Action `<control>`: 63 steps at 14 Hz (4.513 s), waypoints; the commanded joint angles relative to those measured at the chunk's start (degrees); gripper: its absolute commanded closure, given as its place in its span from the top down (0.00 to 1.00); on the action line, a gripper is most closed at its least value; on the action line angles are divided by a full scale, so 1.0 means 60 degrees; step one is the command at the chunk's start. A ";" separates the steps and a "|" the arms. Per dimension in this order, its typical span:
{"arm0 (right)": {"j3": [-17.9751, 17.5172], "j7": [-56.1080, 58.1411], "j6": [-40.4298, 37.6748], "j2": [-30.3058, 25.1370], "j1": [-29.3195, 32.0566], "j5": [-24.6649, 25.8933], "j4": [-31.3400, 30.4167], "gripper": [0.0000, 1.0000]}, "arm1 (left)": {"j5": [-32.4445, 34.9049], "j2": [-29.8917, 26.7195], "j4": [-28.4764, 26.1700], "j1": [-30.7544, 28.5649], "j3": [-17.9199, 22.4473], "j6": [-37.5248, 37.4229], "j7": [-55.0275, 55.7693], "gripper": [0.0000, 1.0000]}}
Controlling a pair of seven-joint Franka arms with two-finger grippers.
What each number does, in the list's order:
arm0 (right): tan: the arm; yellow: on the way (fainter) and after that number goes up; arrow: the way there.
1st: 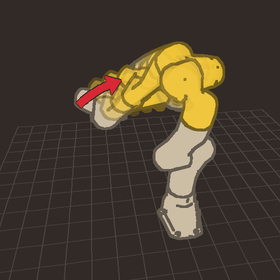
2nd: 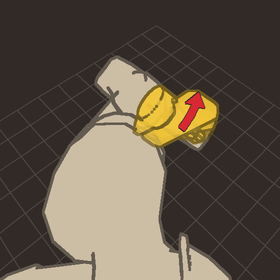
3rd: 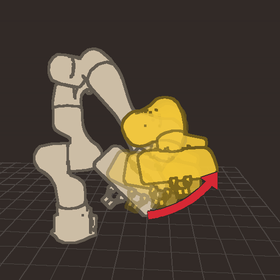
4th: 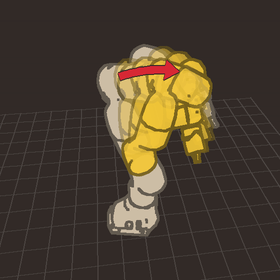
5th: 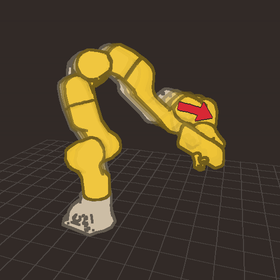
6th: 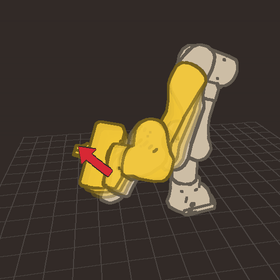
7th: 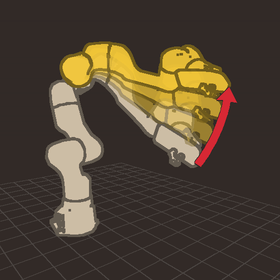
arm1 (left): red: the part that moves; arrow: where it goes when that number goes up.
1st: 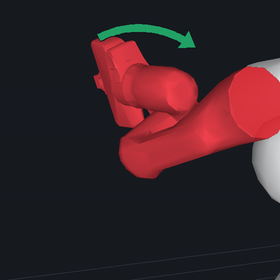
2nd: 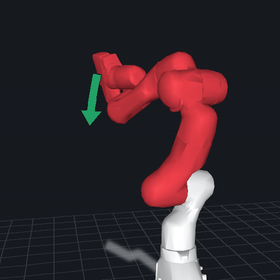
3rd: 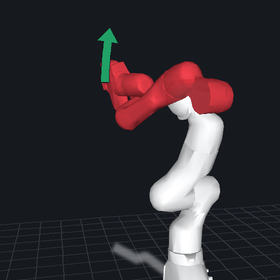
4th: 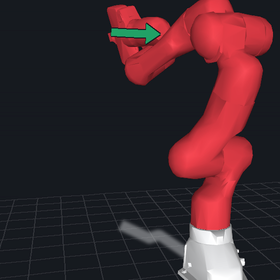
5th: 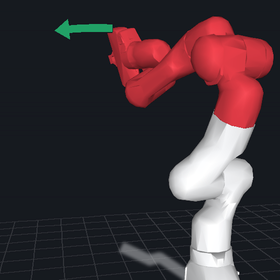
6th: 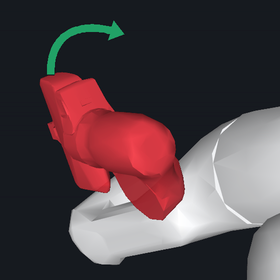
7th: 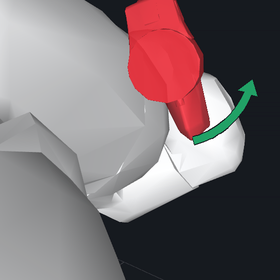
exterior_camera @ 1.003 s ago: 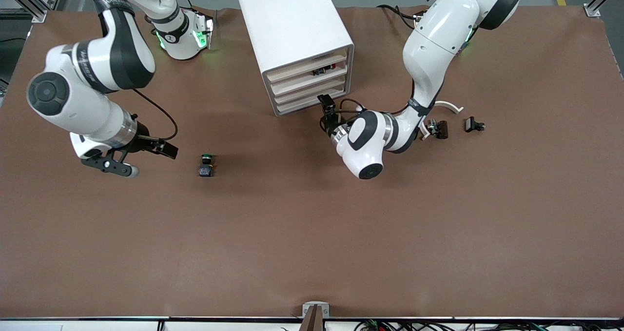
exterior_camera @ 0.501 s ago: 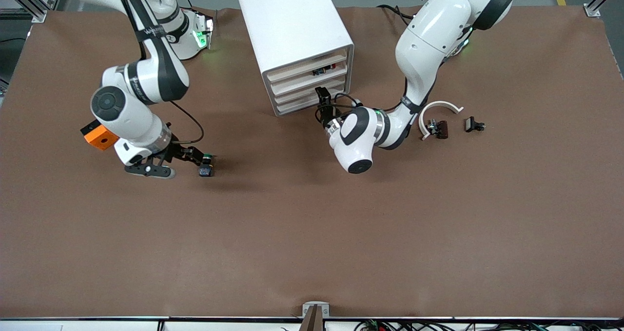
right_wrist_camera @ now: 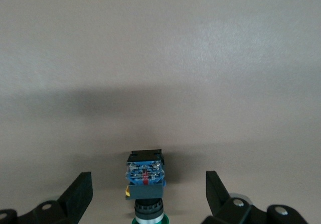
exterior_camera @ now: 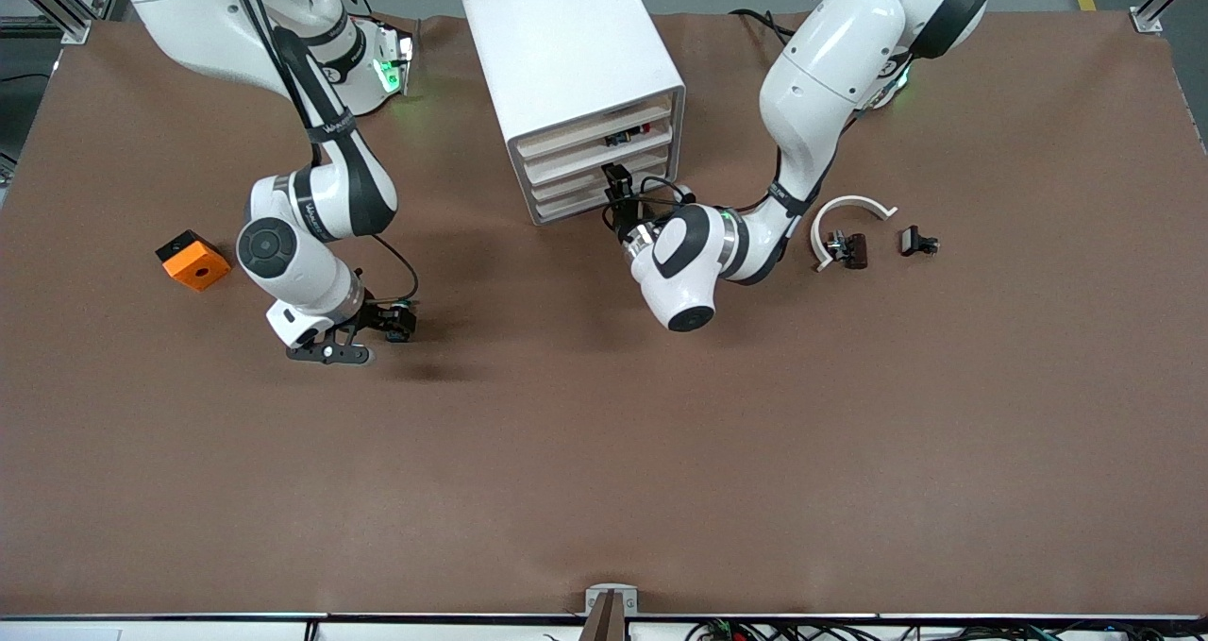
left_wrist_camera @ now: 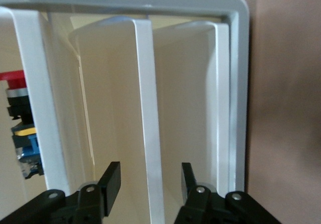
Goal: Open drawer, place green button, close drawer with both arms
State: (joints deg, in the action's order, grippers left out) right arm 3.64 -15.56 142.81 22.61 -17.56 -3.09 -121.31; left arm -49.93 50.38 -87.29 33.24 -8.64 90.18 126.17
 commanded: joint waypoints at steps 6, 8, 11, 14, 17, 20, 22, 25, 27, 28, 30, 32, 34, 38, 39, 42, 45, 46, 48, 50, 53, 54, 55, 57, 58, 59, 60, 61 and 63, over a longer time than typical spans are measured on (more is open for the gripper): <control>0.0038 -0.0028 0.0323 0.0524 -0.0253 -0.0027 0.0092 1.00 | -0.0584 0.0538 0.0091 0.0099 0.0018 -0.0089 -0.0243 0.11; 0.0038 -0.0028 0.0383 0.0656 -0.0253 -0.0027 0.0091 1.00 | -0.0584 0.0641 0.0120 0.0041 0.0019 -0.0060 -0.0243 0.00; 0.0038 -0.0086 0.0369 0.0773 -0.0253 -0.0042 0.0091 1.00 | -0.0599 0.0744 0.0135 -0.0003 0.0033 -0.0045 -0.0228 0.00; 0.0038 -0.0087 0.0383 0.0905 -0.0267 -0.0057 0.0106 1.00 | -0.0599 0.0875 0.0223 -0.0047 0.0136 0.0071 -0.0258 0.00; 0.0038 -0.0116 0.0369 0.0920 -0.0355 -0.0071 0.0121 0.18 | -0.0584 0.0890 0.0223 -0.0310 0.0136 0.0189 -0.0287 0.00; 0.0024 -0.0203 0.0369 0.0891 -0.0355 -0.0086 0.0121 0.00 | -0.0511 0.1036 0.0529 -0.0559 0.0136 0.0204 -0.0287 0.00; -0.0035 -0.0597 0.0340 0.0847 -0.0384 -0.0086 0.0179 0.00 | -0.0497 0.1139 0.0661 -0.0705 0.0194 0.0218 -0.0302 0.00; -0.0035 -0.1154 0.0092 0.0468 -0.0385 -0.0086 0.0427 0.00 | -0.0511 0.1169 0.0765 -0.0721 0.0486 0.0218 -0.0652 0.00; -0.0035 -0.1433 -0.1046 0.0305 -0.0311 -0.0086 0.1055 0.00 | -0.0526 0.1169 0.0852 -0.0721 0.0633 0.0276 -0.0697 0.00; -0.0035 -0.1710 -0.1748 0.0261 -0.0311 -0.0100 0.1464 0.00 | -0.0526 0.1169 0.0896 -0.0735 0.0692 0.0364 -0.0697 0.00; -0.0006 -0.2499 -0.2936 0.0115 -0.0311 -0.0537 0.2212 0.00 | -0.0526 0.1169 0.1042 -0.0823 0.0751 0.0379 -0.0697 0.00; 0.0009 -0.3364 -0.4195 0.0041 -0.0311 -0.0657 0.3075 0.00 | -0.0540 0.1169 0.1145 -0.0954 0.0751 0.0394 -0.0697 0.00; -0.0006 -0.4621 -0.5063 -0.0104 -0.0369 -0.0672 0.3780 0.00 | -0.0526 0.1198 0.1248 -0.1014 0.0751 0.0423 -0.0712 0.00; -0.0035 -0.6966 -0.5680 -0.0719 -0.0880 -0.0657 0.4120 0.00 | -0.0526 0.1125 0.1307 -0.1058 0.0809 0.0497 -0.0668 0.00; -0.0035 -0.7537 -0.5797 -0.0822 -0.1027 -0.0657 0.4120 0.00 | -0.0526 0.1096 0.1292 -0.1058 0.0810 0.0497 -0.0653 0.00; -0.0035 -0.9032 -0.5959 -0.1043 -0.1671 -0.0657 0.4134 0.00 | -0.0496 0.1081 0.1307 -0.1072 0.0824 0.0482 -0.0653 0.00; -0.0035 -1.0234 -0.5945 -0.1058 -0.2404 -0.0628 0.4339 0.00 | -0.0452 0.1052 0.1438 -0.1248 0.0883 0.0351 -0.0653 0.36; -0.0035 -1.0572 -0.5930 -0.1058 -0.2638 -0.0584 0.4397 0.00 | -0.0438 0.1023 0.1569 -0.1234 0.0883 0.0278 -0.0653 0.99; -0.0021 -1.0998 -0.5945 -0.1058 -0.2976 -0.0569 0.4515 0.00 | -0.0438 0.0949 0.1804 -0.1248 0.0883 0.0218 -0.0639 1.00; -0.0021 -1.1684 -0.5945 -0.1058 -0.3400 -0.0555 0.4588 0.00 | -0.0423 0.0687 0.2023 -0.1306 0.0912 0.0204 -0.0653 1.00; -0.0021 -1.2812 -0.5916 -0.0999 -0.4044 -0.0526 0.4574 0.00 | 0.0845 0.0058 0.2623 -0.1483 0.0883 0.0204 -0.0668 1.00; -0.0021 -1.3208 -0.5886 -0.0985 -0.4250 -0.0496 0.4574 0.00 | 0.1547 -0.0177 0.2843 -0.1483 0.0883 0.0233 -0.0682 1.00; -0.0006 -1.3603 -0.5857 -0.0970 -0.4498 -0.0366 0.4574 0.00 | 0.2294 -0.0309 0.2990 -0.1526 0.0868 0.0276 -0.0726 1.00; -0.0021 -1.4394 -0.5842 -0.0941 -0.4909 -0.0087 0.4559 0.00 | 0.3278 -0.0776 0.3094 -0.1570 0.0883 0.0407 -0.1148 1.00; -0.0021 -1.4790 -0.5828 -0.0868 -0.5114 -0.0042 0.4559 0.00 | 0.3645 -0.1012 0.3094 -0.1730 0.0883 0.0583 -0.1499 1.00; -0.0021 -1.5171 -0.5784 -0.0780 -0.5246 0.0001 0.4559 0.00 | 0.4070 -0.1275 0.3094 -0.1920 0.0868 0.0599 -0.2054 1.00; -0.0021 -1.5552 -0.5653 -0.0721 -0.5364 -0.0013 0.4559 0.00 | 0.4523 -0.1626 0.3080 -0.2067 0.0883 0.0585 -0.2842 1.00; -0.0021 -1.5962 -0.5550 -0.0590 -0.5452 -0.0013 0.4559 0.00 | 0.4876 -0.2050 0.3065 -0.2141 0.0897 0.0584 -0.3895 1.00; -0.0035 -1.6797 -0.5142 -0.0370 -0.5599 -0.0071 0.4574 0.00 | 0.5841 -0.2608 0.3006 -0.2272 0.0898 0.0584 -0.5742 1.00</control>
State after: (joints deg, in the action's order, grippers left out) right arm 2.93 -111.52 110.03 19.06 -50.07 -4.08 -94.28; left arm -19.74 39.21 -67.35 19.99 -3.38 93.45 100.44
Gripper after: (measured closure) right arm 0.586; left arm 0.000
